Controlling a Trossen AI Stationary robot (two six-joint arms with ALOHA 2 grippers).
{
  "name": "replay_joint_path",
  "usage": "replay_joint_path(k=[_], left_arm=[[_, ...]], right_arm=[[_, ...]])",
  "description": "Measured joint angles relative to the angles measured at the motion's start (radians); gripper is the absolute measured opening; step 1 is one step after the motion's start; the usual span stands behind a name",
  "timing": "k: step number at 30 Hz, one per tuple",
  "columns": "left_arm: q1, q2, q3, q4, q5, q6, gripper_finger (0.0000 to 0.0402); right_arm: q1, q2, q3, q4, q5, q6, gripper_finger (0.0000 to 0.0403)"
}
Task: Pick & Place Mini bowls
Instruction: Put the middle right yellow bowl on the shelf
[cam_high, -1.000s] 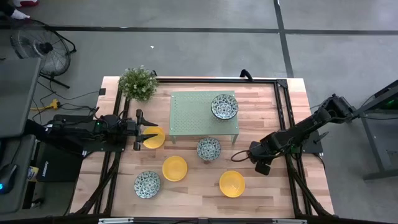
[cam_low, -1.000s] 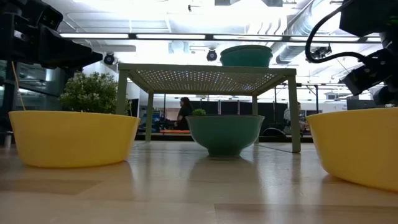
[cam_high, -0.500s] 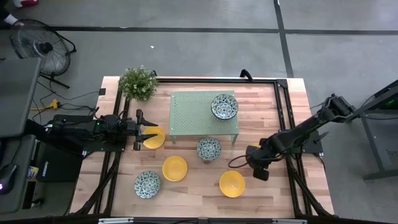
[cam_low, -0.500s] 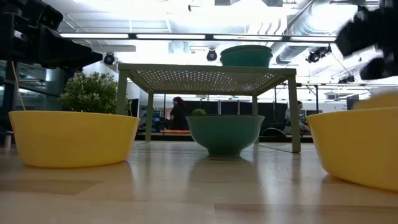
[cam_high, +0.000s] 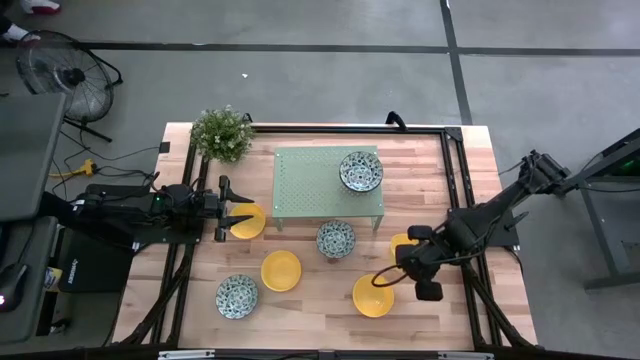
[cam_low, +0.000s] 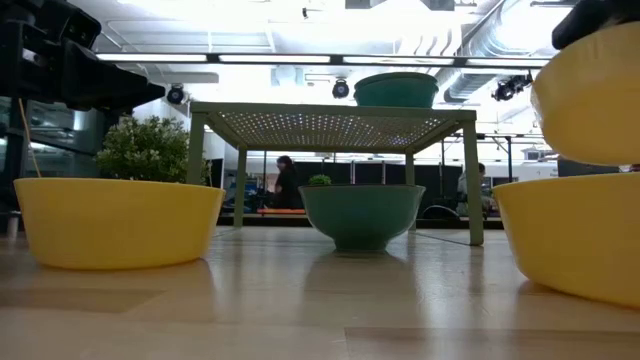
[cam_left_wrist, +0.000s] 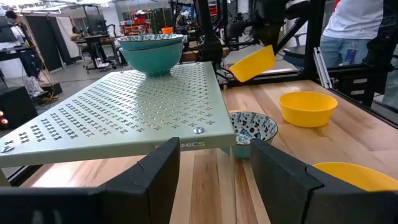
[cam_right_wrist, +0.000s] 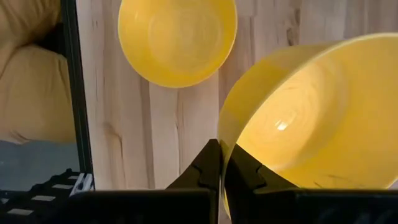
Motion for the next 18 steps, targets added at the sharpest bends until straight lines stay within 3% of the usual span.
replay_joint_path(k=[2, 5, 9, 18], left_arm=[[0.0, 0.0, 0.0, 0.0, 0.003, -0.014, 0.0191], [0.0, -0.004, 0.0, 0.008, 0.089, -0.122, 0.0191], [0.0, -0.004, 0.0, 0.003, 0.167, -0.14, 0.0191], [0.0, -0.004, -0.001, 0.08, 0.123, -0.367, 0.0191]], right_arm=[[0.0, 0.0, 0.005, -0.005, 0.009, -0.002, 0.0], [0.0, 0.0, 0.006, -0.016, 0.027, -0.005, 0.0], [0.0, 0.0, 0.006, -0.025, 0.032, -0.007, 0.0], [-0.001, 0.0, 0.006, -0.032, 0.051, -0.063, 0.0]])
